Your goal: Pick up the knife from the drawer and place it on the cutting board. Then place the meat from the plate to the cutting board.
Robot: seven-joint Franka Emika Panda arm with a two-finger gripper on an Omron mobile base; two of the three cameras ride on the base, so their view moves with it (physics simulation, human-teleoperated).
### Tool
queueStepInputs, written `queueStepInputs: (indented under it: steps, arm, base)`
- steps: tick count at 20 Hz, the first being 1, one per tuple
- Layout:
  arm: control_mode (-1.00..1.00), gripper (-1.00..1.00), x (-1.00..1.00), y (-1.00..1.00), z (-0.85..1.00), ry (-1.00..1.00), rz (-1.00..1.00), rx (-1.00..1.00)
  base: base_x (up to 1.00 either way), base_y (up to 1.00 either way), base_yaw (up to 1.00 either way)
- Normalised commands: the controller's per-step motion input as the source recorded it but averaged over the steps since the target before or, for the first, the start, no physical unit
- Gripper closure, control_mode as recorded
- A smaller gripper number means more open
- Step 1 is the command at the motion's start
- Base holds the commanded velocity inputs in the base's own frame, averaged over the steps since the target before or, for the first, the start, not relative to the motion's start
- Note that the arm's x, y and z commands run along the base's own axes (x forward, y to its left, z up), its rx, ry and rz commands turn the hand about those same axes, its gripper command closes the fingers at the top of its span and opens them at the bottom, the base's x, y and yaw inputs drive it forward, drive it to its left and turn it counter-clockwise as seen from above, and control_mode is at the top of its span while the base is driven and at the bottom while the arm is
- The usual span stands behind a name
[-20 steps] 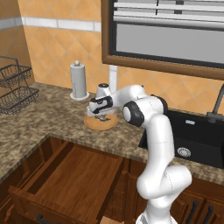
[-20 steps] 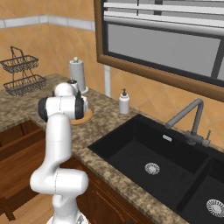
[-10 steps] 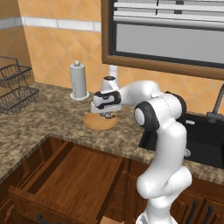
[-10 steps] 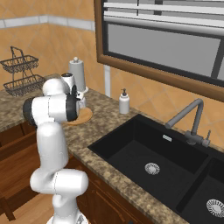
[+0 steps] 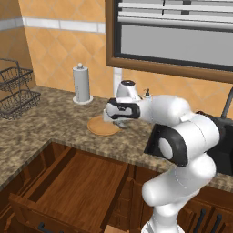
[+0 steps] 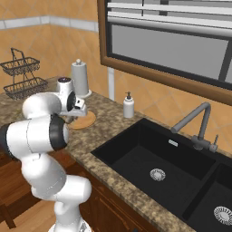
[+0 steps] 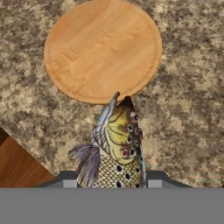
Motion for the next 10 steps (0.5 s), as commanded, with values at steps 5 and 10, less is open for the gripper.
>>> queueStepInputs:
  steps: [5,10]
  arm:
    - [-1.0,1.0,-1.0,-0.26,0.14,-0.17,-0.03,0.04]
    - [-1.0,1.0,-1.0,-0.25,0.23,-0.12,-0.02,0.03]
  base:
    - [0.0,0.0,0.0]
    - [0.0,0.0,0.0]
